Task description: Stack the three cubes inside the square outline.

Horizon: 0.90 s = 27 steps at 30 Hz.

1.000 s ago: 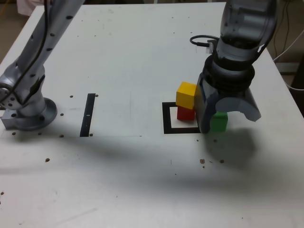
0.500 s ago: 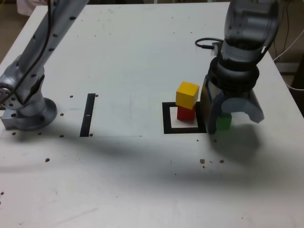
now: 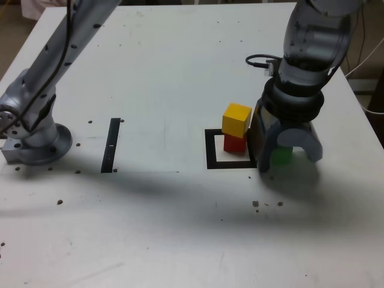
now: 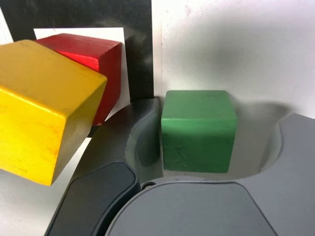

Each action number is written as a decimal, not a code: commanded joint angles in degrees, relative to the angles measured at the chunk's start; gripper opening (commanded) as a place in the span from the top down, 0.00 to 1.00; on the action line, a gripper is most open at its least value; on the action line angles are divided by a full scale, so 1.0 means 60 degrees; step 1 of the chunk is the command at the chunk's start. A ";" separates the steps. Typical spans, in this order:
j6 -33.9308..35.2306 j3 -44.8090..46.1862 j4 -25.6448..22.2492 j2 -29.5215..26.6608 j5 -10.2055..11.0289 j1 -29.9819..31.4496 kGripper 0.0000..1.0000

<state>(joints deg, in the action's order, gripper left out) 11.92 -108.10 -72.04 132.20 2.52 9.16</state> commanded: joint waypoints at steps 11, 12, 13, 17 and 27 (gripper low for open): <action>-0.0010 -0.0090 0.0202 0.0042 0.0078 -0.0024 0.75; -0.0010 -0.0090 0.0210 0.0035 0.0075 -0.0029 0.77; -0.0010 -0.0091 0.0218 0.0021 0.0077 -0.0033 0.79; -0.0017 -0.0060 0.0273 -0.0010 0.0078 -0.0033 0.82; -0.0076 -0.0022 0.0258 -0.0241 0.0292 0.0024 0.85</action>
<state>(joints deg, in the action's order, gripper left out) 11.59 -107.72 -69.36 131.68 3.55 9.06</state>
